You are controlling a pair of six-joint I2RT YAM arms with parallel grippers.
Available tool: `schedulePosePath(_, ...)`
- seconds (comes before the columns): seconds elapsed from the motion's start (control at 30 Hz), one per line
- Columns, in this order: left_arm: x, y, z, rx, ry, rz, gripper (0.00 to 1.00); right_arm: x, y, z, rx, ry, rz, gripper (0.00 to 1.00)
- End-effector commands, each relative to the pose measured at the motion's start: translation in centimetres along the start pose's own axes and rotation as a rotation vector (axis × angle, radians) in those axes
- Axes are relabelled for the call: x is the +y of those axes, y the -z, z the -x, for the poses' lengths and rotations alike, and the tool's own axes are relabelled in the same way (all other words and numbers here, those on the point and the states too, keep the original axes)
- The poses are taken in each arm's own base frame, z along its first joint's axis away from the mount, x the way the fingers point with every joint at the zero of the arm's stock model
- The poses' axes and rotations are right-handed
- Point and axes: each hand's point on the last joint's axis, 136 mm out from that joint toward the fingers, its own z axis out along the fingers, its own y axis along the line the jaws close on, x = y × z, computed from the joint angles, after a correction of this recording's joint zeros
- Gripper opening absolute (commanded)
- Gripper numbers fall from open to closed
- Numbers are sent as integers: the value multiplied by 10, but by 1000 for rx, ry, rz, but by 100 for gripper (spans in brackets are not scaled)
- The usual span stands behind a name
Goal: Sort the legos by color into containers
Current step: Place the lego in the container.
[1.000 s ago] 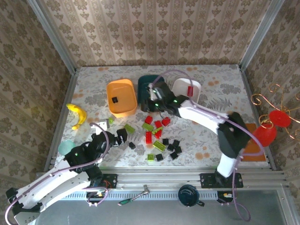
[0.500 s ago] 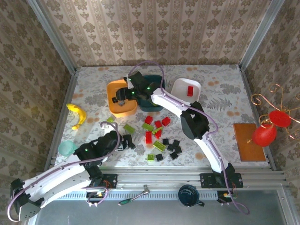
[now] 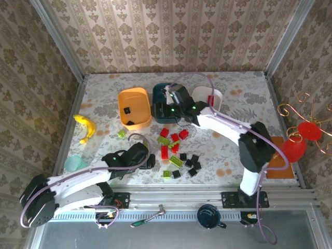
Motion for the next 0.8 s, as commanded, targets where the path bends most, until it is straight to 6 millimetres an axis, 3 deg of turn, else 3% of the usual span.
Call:
schedulePosePath(0.0, -21, -5, 3, 24, -52, -32, 84, -11, 19, -7, -59, 8, -21, 71)
schedulePosePath(0.23, -11, -23, -5, 61, -47, 58, 74, -33, 48, -45, -46, 1, -65, 71)
schedulePosePath(0.47, -19, -38, -4, 43, -69, 17, 67, -47, 66, -67, -49, -14, -93, 72)
schedulePosePath(0.63, -14, -46, -11, 70, -54, 32, 47, -56, 75, -85, -43, -38, -101, 72)
schedulePosePath(0.77, -6, -44, -17, 81, -41, 51, 49, -67, 83, -96, -40, -41, -135, 72)
